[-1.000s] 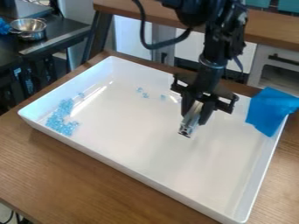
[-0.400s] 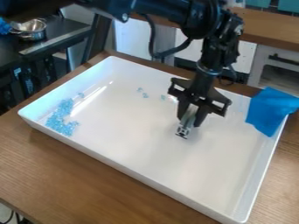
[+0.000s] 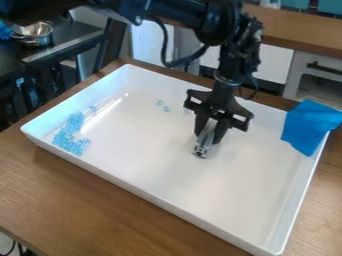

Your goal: Sweep into pile

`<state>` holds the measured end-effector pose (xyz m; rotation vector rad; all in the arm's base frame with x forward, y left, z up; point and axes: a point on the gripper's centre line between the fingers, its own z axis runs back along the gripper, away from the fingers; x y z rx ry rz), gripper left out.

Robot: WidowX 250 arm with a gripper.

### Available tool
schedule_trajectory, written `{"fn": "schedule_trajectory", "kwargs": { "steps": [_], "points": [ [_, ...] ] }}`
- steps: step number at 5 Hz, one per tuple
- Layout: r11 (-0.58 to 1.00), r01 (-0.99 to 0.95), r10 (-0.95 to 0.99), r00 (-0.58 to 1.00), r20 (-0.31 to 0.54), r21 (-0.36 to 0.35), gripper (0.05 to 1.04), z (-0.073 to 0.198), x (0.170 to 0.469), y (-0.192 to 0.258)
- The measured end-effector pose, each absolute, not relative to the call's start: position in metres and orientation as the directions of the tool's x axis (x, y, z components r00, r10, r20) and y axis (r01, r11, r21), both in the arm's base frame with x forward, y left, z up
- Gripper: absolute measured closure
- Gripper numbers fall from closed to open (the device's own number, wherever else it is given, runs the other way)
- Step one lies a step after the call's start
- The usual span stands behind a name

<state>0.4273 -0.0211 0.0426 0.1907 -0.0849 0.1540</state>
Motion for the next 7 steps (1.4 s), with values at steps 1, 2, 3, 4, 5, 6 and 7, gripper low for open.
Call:
{"fn": "schedule_trajectory", "kwargs": {
  "steps": [1,2,3,4,5,6,7],
  "points": [
    [0.967,-0.190,0.177,0.980,0.089,0.171,0.700,0.042,0.427,-0.002],
    [0.963,-0.231,0.224,0.973,0.064,0.141,0.700,0.043,0.426,0.021],
    [0.948,-0.303,0.302,0.953,0.033,0.094,0.700,0.048,0.426,0.037],
    [0.923,-0.379,0.380,0.925,-0.006,0.064,0.700,0.044,0.428,0.052],
    [0.890,-0.455,0.455,0.888,-0.064,0.021,0.700,0.047,0.432,0.058],
    [0.849,-0.528,0.525,0.843,-0.117,0.011,0.700,0.043,0.433,0.058],
    [0.815,-0.580,0.574,0.807,-0.136,0.001,0.700,0.041,0.430,0.067]
  ]
}}
